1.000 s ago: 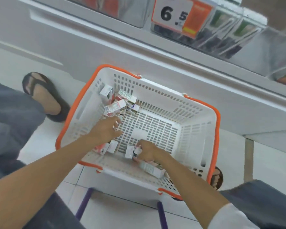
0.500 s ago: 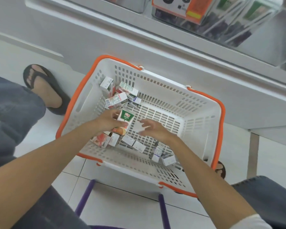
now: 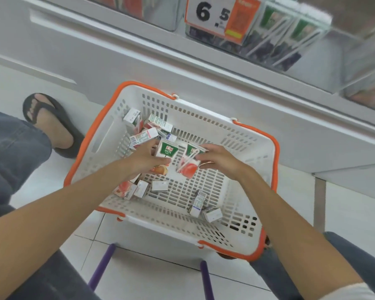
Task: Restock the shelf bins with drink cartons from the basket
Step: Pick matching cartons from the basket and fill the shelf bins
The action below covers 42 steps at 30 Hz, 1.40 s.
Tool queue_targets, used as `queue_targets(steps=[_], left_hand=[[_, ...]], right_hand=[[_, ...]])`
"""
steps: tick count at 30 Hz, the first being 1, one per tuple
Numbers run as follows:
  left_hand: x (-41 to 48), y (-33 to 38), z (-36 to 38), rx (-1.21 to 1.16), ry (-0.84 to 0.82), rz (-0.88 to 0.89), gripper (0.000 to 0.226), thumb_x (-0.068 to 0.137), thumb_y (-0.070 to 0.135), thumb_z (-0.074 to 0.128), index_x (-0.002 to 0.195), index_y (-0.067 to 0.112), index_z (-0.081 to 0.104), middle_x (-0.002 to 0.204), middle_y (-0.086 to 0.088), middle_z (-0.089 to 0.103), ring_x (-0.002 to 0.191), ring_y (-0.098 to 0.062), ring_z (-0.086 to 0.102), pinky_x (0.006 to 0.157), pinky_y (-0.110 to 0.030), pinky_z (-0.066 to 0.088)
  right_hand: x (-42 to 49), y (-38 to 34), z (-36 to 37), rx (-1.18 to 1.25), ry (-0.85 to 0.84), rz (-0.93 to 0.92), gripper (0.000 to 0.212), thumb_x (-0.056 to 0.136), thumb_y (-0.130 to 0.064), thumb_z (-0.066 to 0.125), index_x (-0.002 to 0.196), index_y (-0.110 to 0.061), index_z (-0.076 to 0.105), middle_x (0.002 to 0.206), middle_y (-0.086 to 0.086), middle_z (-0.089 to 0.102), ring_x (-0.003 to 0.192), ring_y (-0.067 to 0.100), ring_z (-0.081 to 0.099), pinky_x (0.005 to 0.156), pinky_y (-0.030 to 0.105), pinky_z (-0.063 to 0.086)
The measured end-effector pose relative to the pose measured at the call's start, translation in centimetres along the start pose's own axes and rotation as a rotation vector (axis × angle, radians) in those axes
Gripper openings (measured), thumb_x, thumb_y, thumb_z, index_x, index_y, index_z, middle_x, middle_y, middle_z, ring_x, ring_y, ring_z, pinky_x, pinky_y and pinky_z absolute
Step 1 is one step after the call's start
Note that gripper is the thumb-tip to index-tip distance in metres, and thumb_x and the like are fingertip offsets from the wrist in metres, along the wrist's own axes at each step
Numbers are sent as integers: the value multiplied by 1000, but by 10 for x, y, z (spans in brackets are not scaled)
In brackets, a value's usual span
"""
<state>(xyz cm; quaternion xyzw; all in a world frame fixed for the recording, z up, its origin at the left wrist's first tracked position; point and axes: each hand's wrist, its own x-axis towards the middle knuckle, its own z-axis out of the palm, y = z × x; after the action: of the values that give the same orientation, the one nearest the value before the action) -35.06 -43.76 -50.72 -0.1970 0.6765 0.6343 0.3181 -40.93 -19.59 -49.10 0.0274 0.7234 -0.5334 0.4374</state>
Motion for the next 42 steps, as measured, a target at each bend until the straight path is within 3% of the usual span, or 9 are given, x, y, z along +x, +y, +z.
queue_targets(steps=[5, 14, 20, 26, 30, 34, 36, 39, 42], left_hand=[[-26, 62, 38, 22, -37, 148, 65, 74, 18, 82, 129, 25, 47, 109, -6, 70, 84, -24, 72, 71, -31, 59], [-83, 166, 68, -26, -37, 374, 61, 75, 9, 81, 128, 19, 51, 89, -7, 70, 66, -18, 65, 75, -35, 60], [-112, 206, -8, -46, 85, 476, 61, 75, 3, 79, 126, 17, 50, 91, -10, 70, 66, -22, 63, 75, -43, 59], [-115, 225, -115, -57, 263, 609, 50, 77, 1, 77, 116, 20, 52, 96, 0, 70, 64, -7, 70, 55, -27, 57], [-103, 220, -160, -89, 315, 670, 47, 75, -1, 78, 106, 26, 55, 99, 0, 67, 69, -5, 70, 57, -28, 58], [-88, 216, -182, -118, 315, 704, 52, 74, 1, 79, 112, 26, 54, 103, 0, 66, 74, -6, 70, 54, -24, 56], [-85, 219, -188, -84, 317, 711, 51, 73, 4, 81, 111, 26, 55, 104, 2, 66, 84, -14, 70, 60, -30, 59], [-82, 228, -192, -109, 337, 730, 46, 75, 6, 80, 102, 33, 54, 102, 1, 67, 87, -17, 69, 61, -29, 59], [-80, 233, -189, -124, 333, 738, 45, 75, 4, 79, 101, 31, 54, 101, 0, 66, 84, -14, 68, 53, -21, 55]], right_hand=[[-58, -54, -24, 137, 33, -156, 22, 94, -6, 55, 115, -10, 61, 99, 11, 69, 88, 22, 66, 93, 41, 53], [-144, -143, -47, -130, 332, -385, 38, 87, -11, 71, 123, -7, 58, 112, 20, 69, 92, 24, 68, 84, 44, 56], [-133, -230, -4, -257, 320, -488, 34, 87, -11, 70, 120, -10, 58, 106, 10, 72, 94, 24, 71, 84, 42, 58], [-88, -323, 35, -424, 546, -761, 26, 83, -14, 74, 104, -17, 61, 86, -11, 65, 64, -10, 59, 60, 9, 46], [-45, -376, 41, -585, 660, -829, 31, 90, -20, 67, 116, -19, 50, 104, -1, 62, 85, 4, 60, 71, 18, 43], [0, -409, 27, -860, 750, -747, 47, 91, -19, 64, 133, -10, 45, 126, 16, 56, 88, 16, 58, 61, 9, 38], [18, -421, 22, -953, 730, -567, 62, 93, -24, 63, 145, -9, 34, 141, 17, 47, 107, 26, 58, 78, 17, 42], [41, -426, 26, -872, 436, -225, 57, 96, -24, 58, 144, -8, 33, 148, 18, 41, 126, 27, 52, 102, 34, 44], [58, -416, 35, -504, 155, -36, 34, 101, -13, 44, 133, -1, 44, 145, 21, 46, 120, 23, 56, 111, 42, 40]])
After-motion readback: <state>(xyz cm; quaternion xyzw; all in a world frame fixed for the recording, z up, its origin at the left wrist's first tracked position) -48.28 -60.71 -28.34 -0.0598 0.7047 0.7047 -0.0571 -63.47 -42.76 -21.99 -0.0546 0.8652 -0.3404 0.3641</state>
